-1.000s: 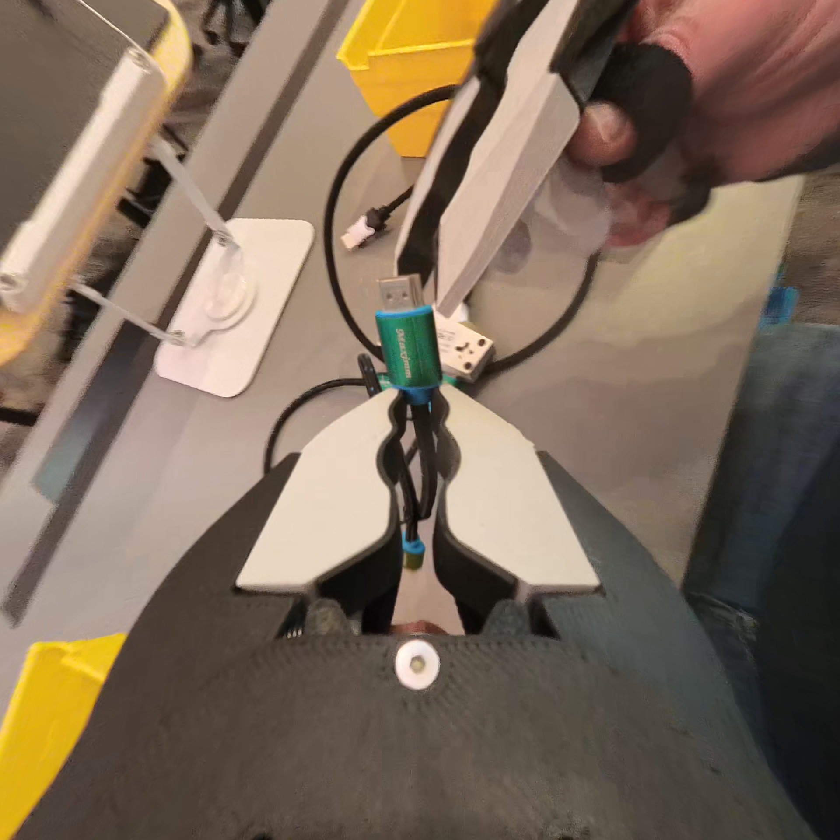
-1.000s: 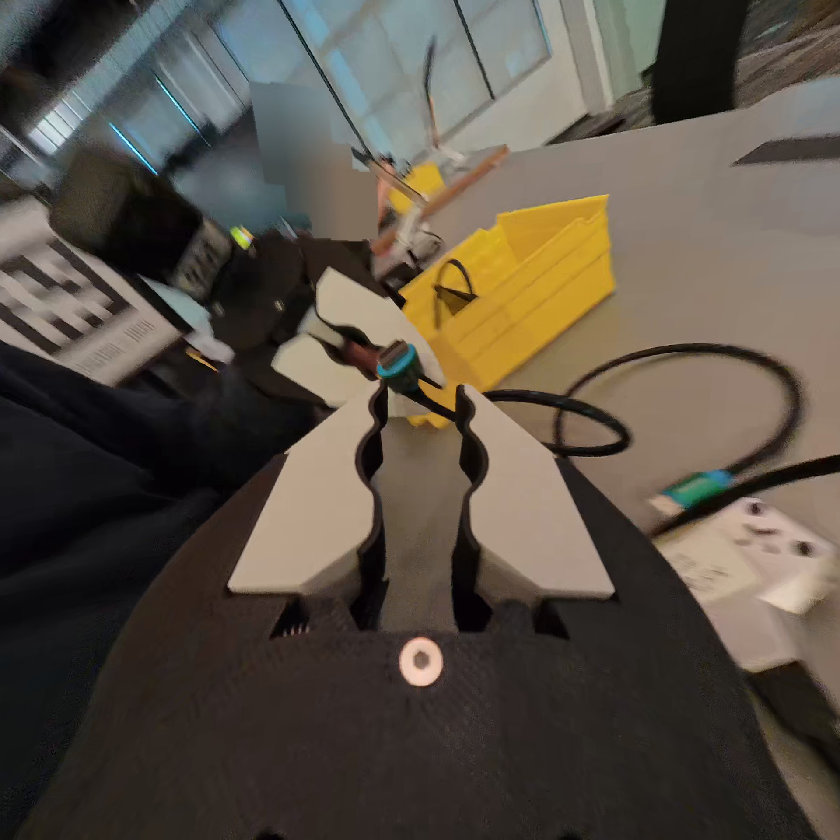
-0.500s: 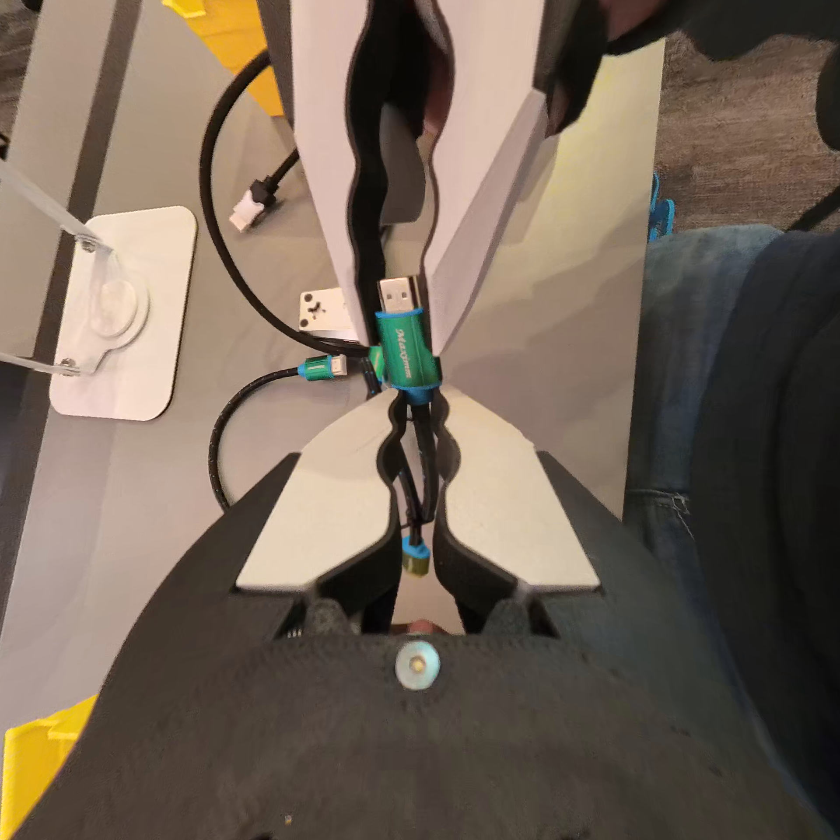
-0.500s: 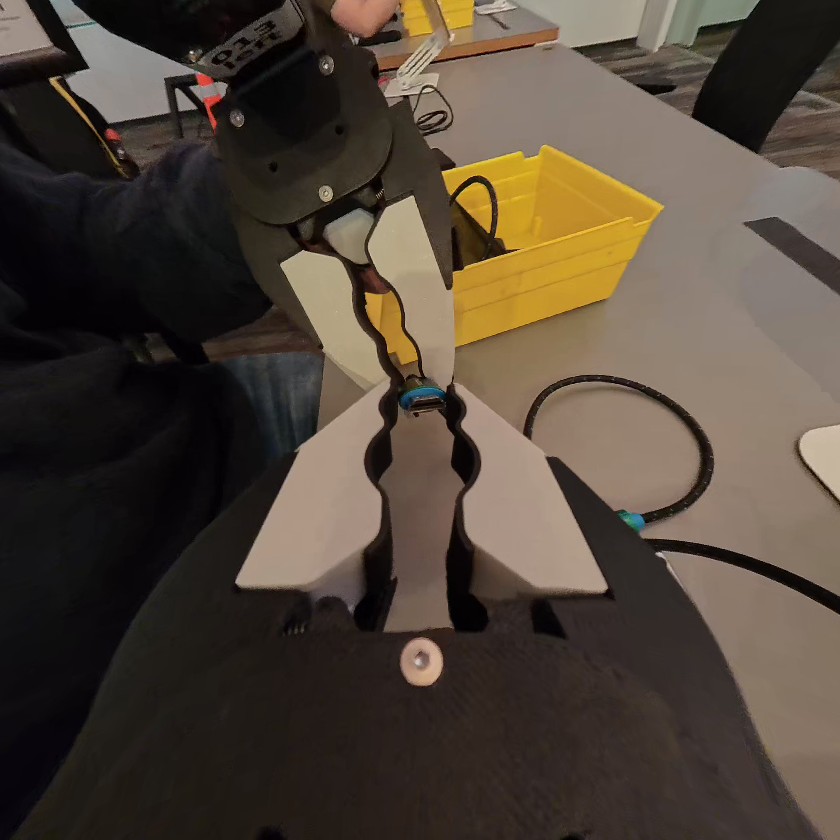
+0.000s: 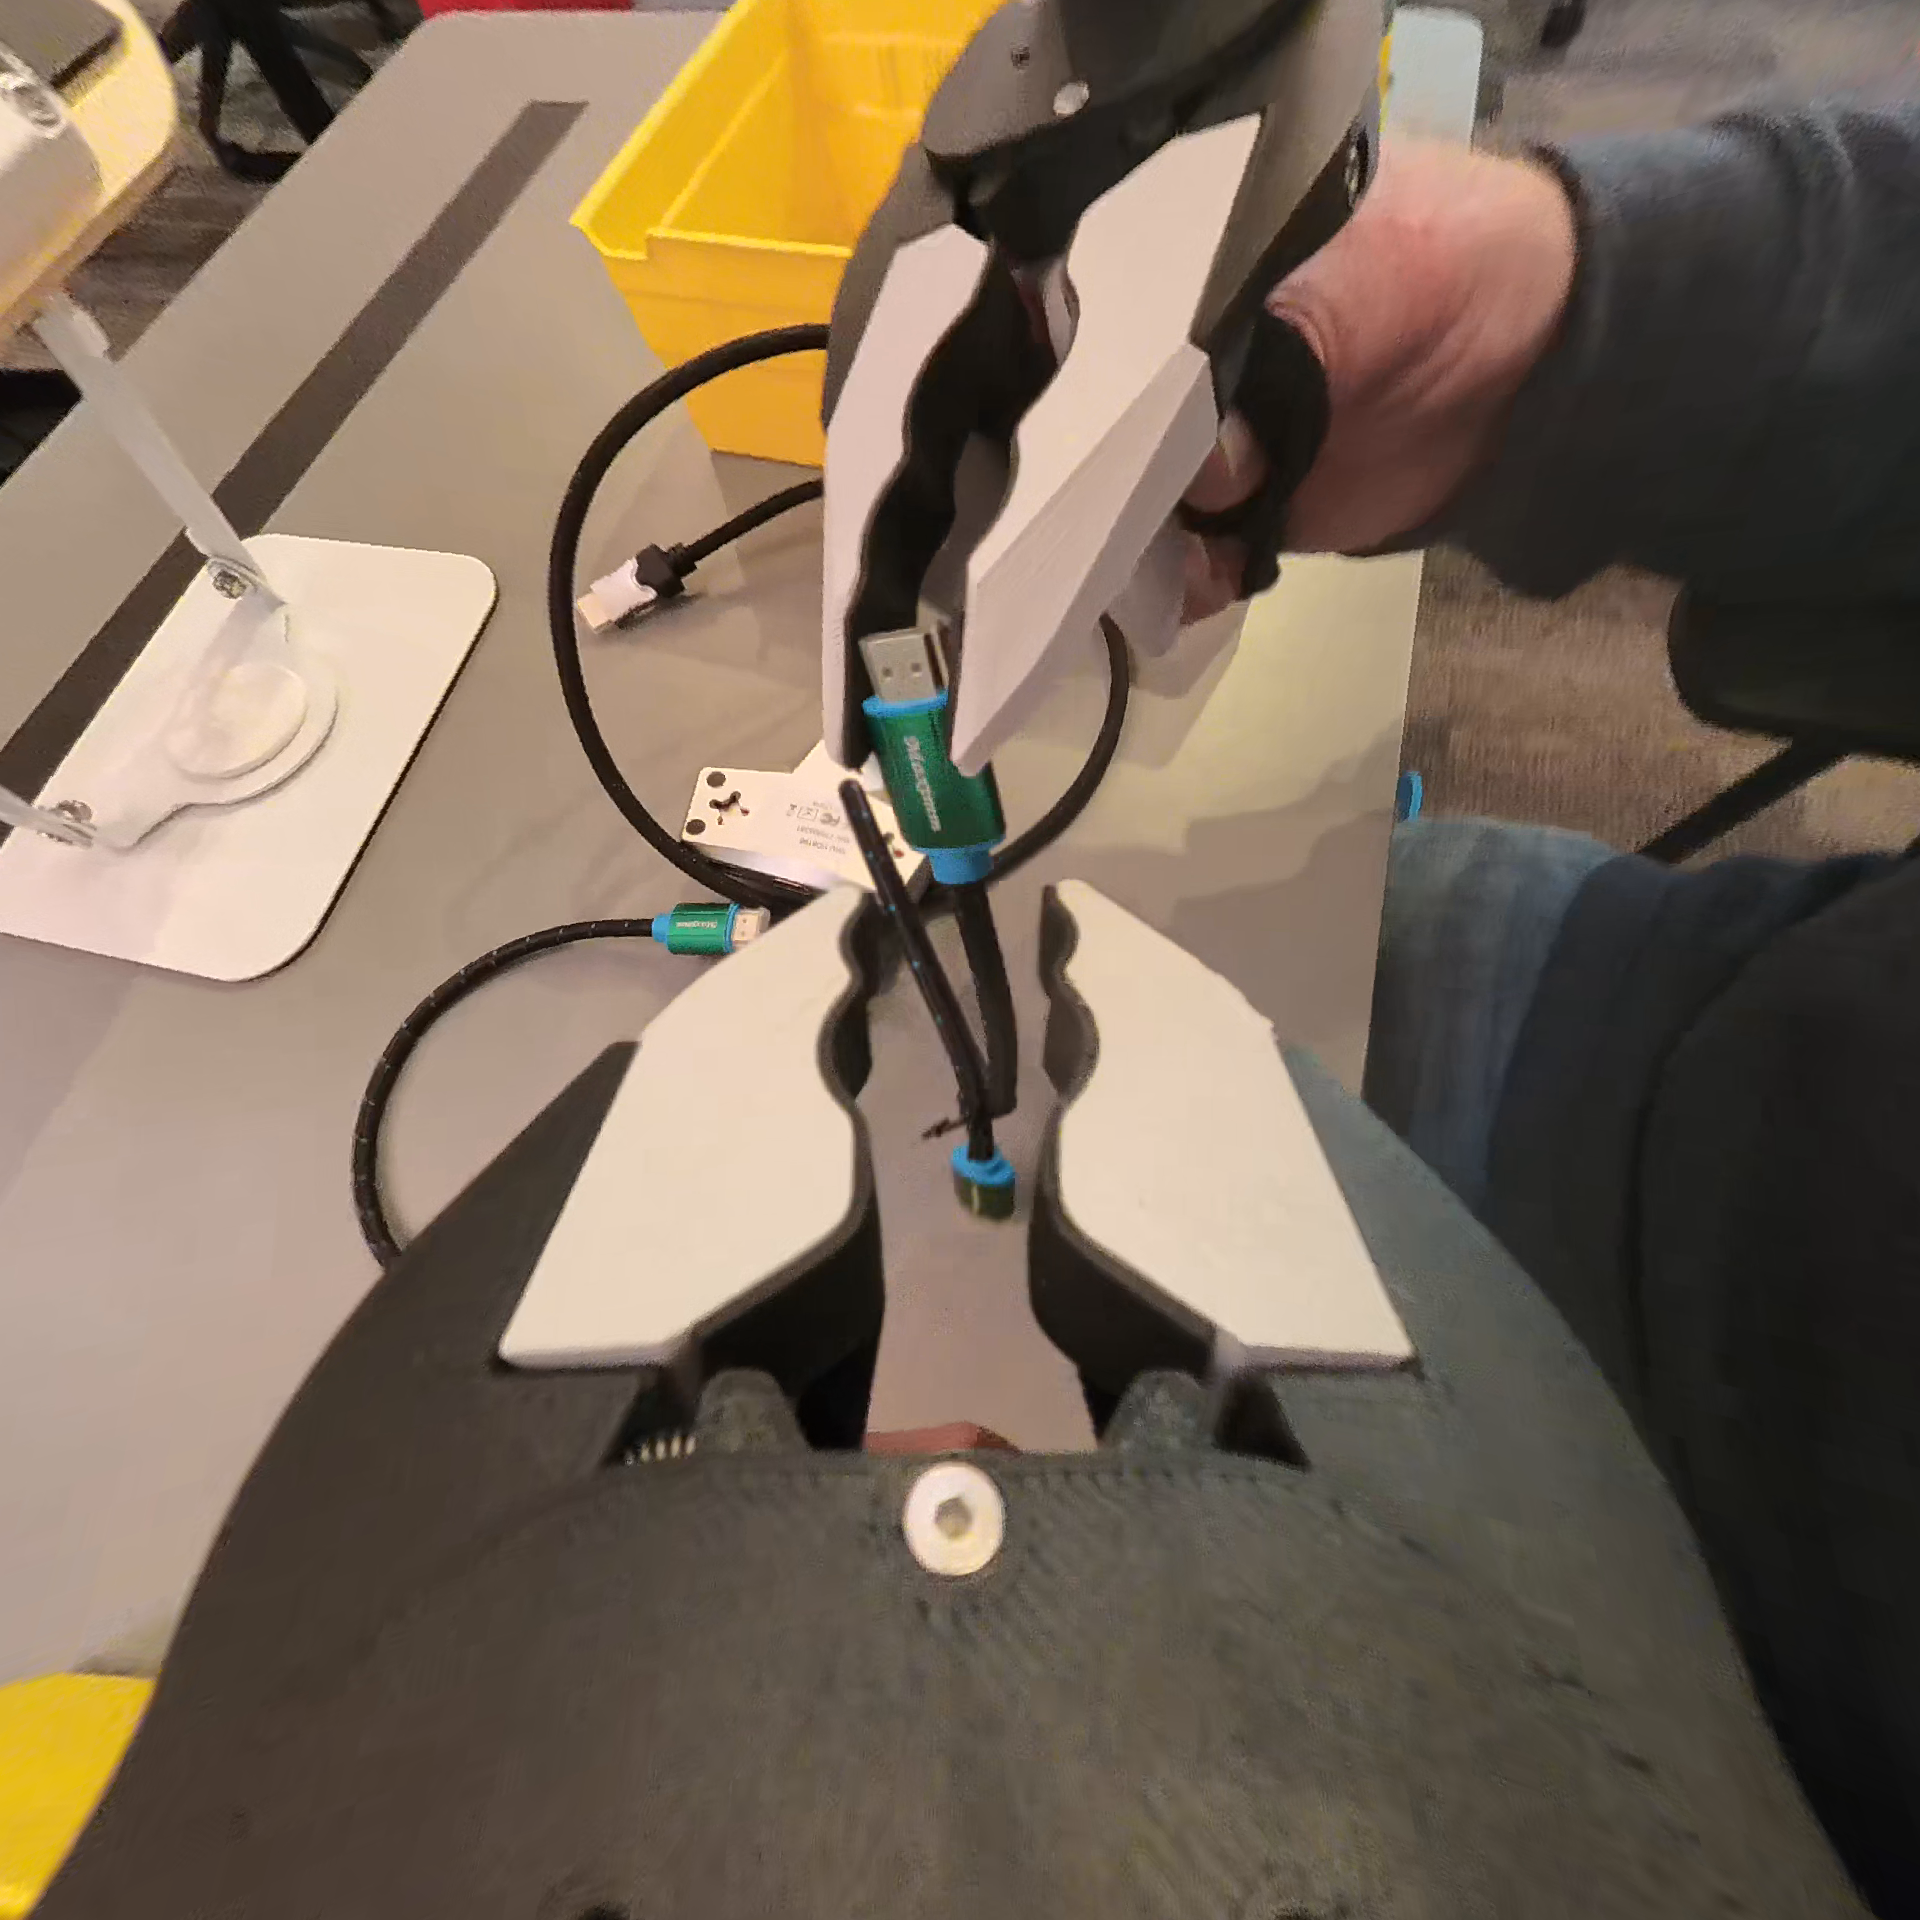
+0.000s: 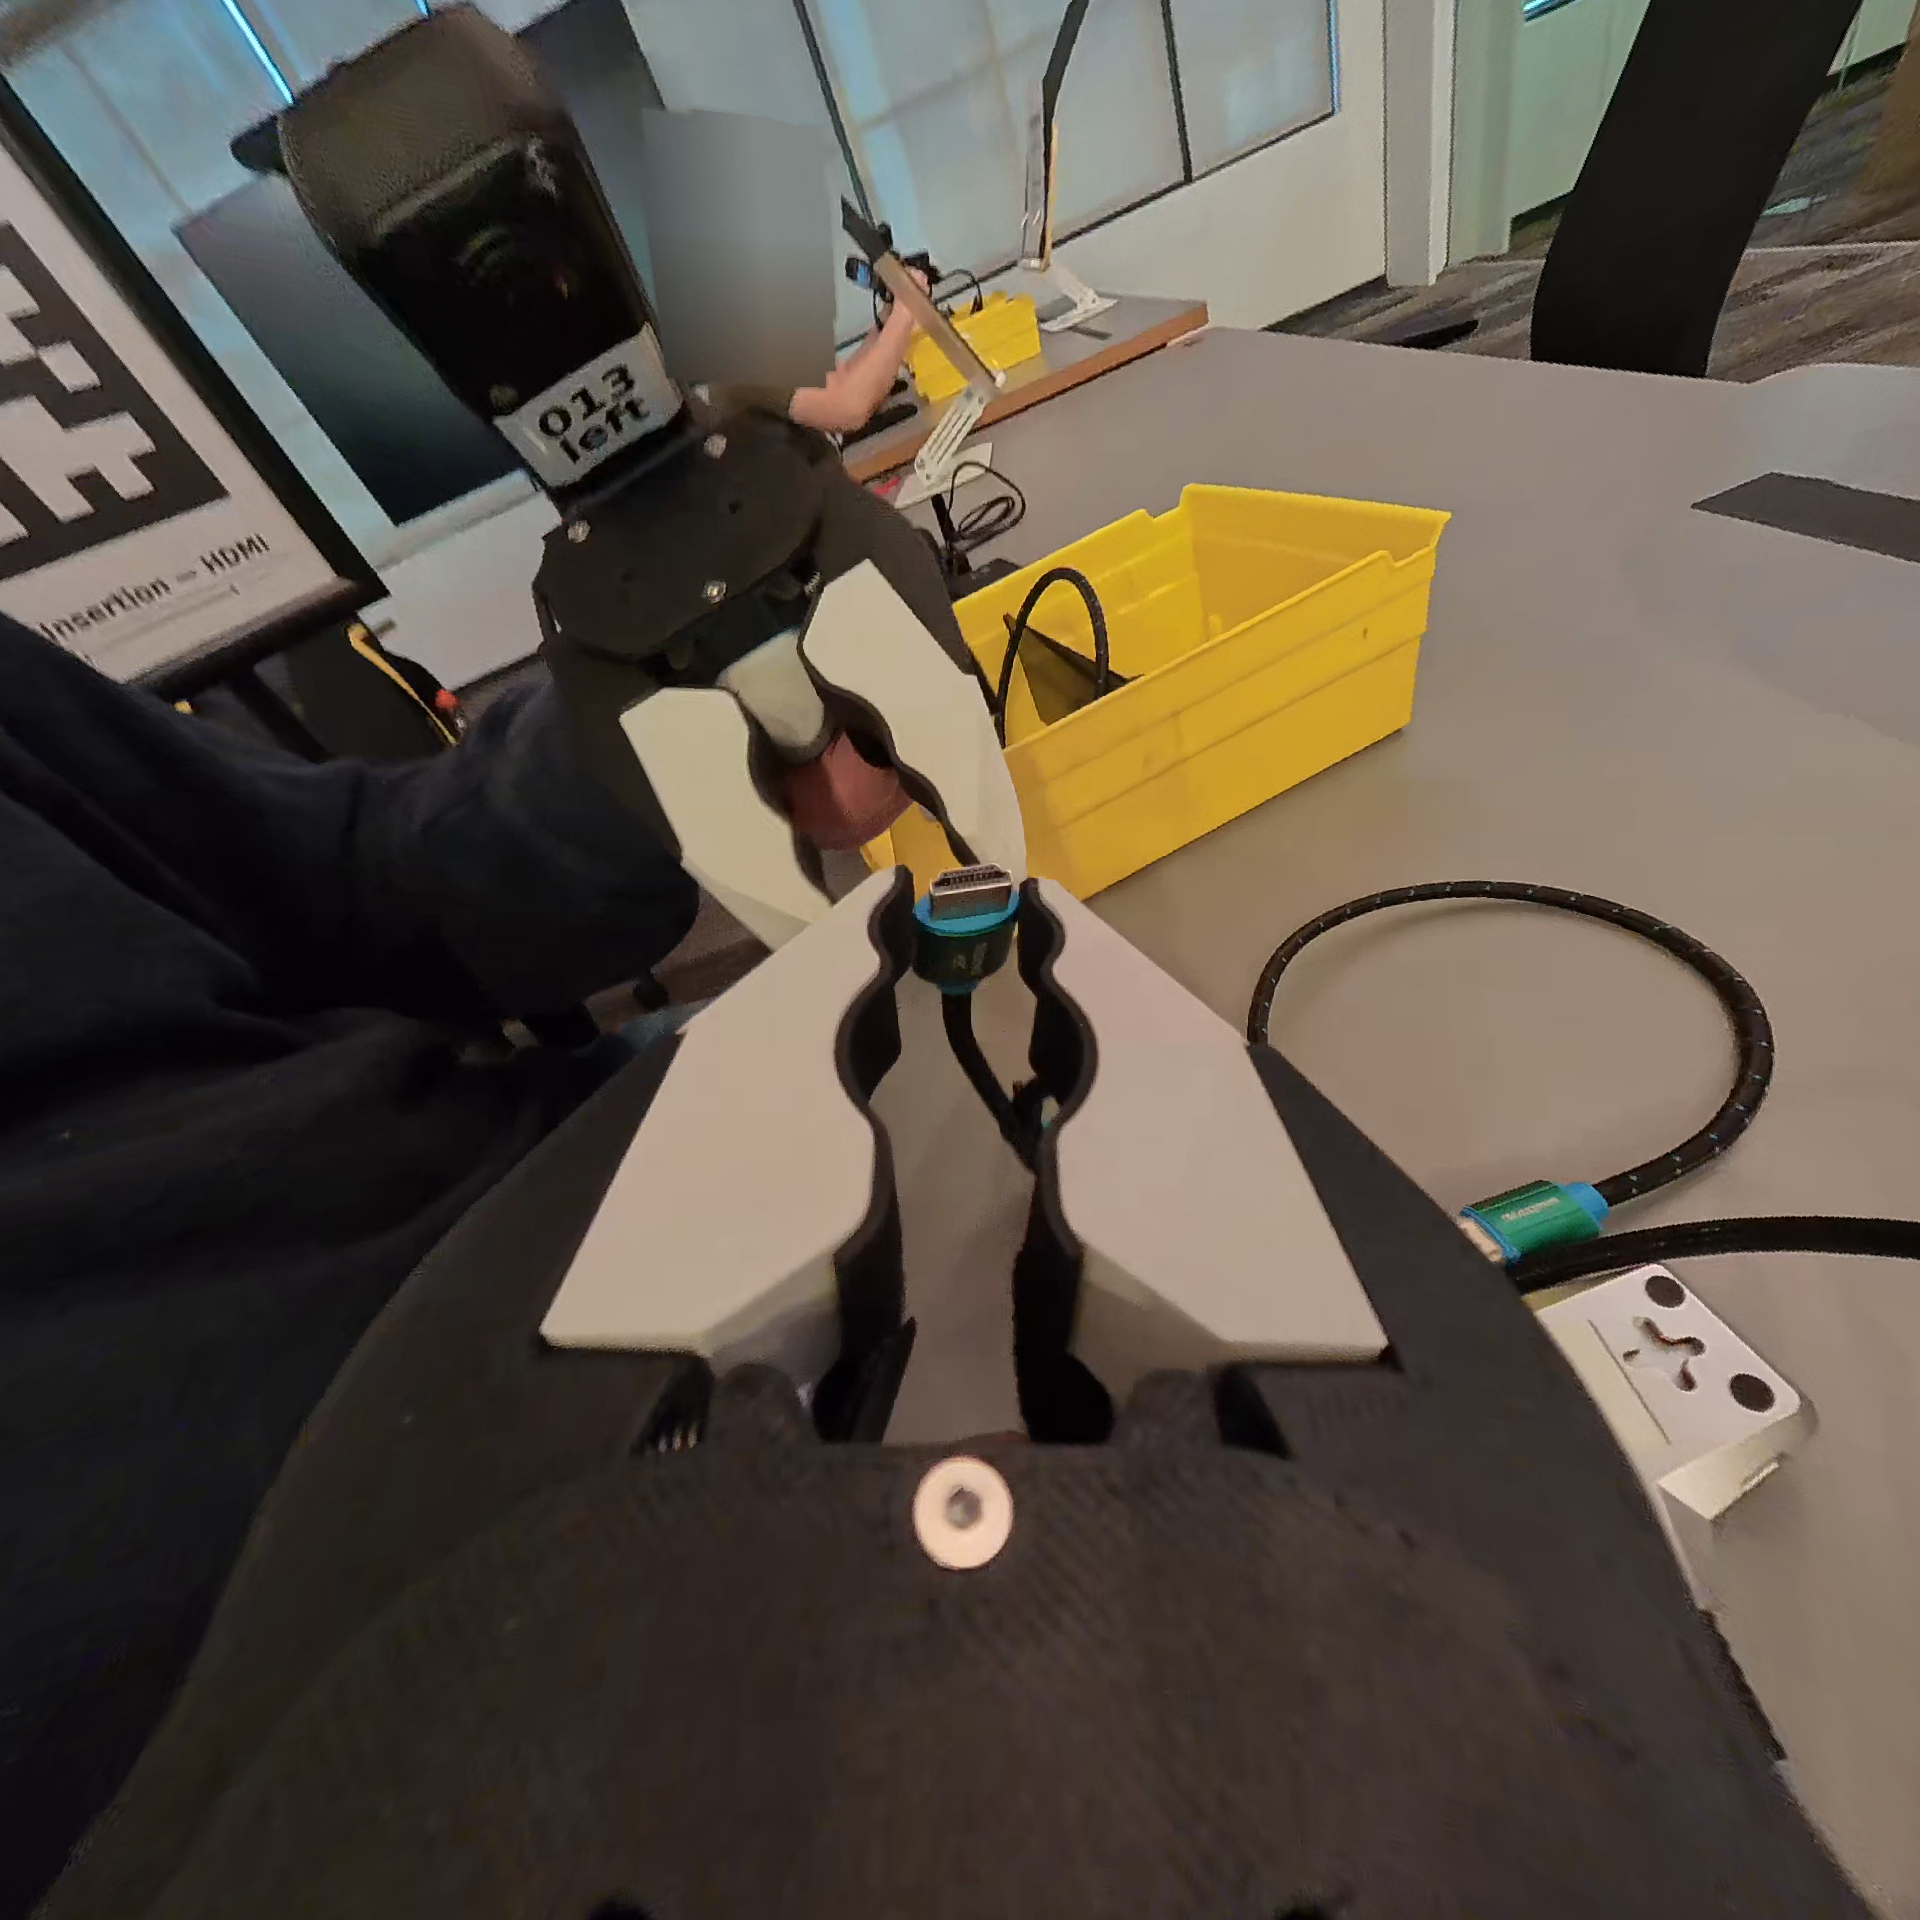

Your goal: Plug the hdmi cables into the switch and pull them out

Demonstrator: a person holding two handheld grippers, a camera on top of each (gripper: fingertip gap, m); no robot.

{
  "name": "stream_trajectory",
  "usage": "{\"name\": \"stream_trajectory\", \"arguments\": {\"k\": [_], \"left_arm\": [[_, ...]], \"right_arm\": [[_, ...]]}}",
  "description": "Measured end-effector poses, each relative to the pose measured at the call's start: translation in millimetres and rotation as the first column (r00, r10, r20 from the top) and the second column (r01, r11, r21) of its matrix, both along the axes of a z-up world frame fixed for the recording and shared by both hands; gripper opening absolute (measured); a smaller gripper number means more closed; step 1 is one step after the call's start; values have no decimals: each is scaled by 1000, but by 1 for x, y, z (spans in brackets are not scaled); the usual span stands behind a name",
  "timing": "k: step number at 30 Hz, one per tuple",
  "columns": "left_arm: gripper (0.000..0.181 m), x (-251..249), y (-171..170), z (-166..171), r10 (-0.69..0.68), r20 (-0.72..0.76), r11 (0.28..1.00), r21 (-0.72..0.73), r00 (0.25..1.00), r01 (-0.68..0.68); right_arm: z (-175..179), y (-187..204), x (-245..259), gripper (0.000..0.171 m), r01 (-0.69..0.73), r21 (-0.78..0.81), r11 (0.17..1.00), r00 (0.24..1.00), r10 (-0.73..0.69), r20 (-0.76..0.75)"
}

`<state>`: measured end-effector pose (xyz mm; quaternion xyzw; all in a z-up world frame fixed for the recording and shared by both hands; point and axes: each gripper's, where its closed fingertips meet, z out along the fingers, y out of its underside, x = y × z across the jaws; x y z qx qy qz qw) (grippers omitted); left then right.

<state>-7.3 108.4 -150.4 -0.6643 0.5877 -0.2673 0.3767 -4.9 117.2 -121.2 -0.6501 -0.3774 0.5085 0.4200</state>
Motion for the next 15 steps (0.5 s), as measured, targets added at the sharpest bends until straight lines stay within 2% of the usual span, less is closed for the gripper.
{"name": "stream_trajectory", "arguments": {"k": [1,3,5,7,10,13,15], "left_arm": [[37,-1,0,0,27,14,999,-18,1000,-27],[45,-3,1,2,83,41,996,-21,996,-82],[42,-4,-10,7,74,83,996,-50,994,-70],[37,0,-29,10,48,135,992,-123,990,-31],[40,18,-56,0,50,215,964,-267,975,10],[48,40,-62,-12,133,328,914,-406,935,12],[57,45,-47,-11,243,418,881,-473,875,-18]], "right_arm": [[0,2,0,17,7,-8,1000,1000,-7,-6],[-3,5,0,17,28,-9,1000,1000,-28,0],[-5,6,-1,17,33,-12,999,999,-33,12],[-5,6,-1,17,38,-14,999,999,-38,14],[-2,6,-5,17,38,-19,999,999,-38,3],[4,4,-10,17,35,-18,999,999,-36,-11],[7,3,-12,17,47,-17,999,999,-48,-13]]}}
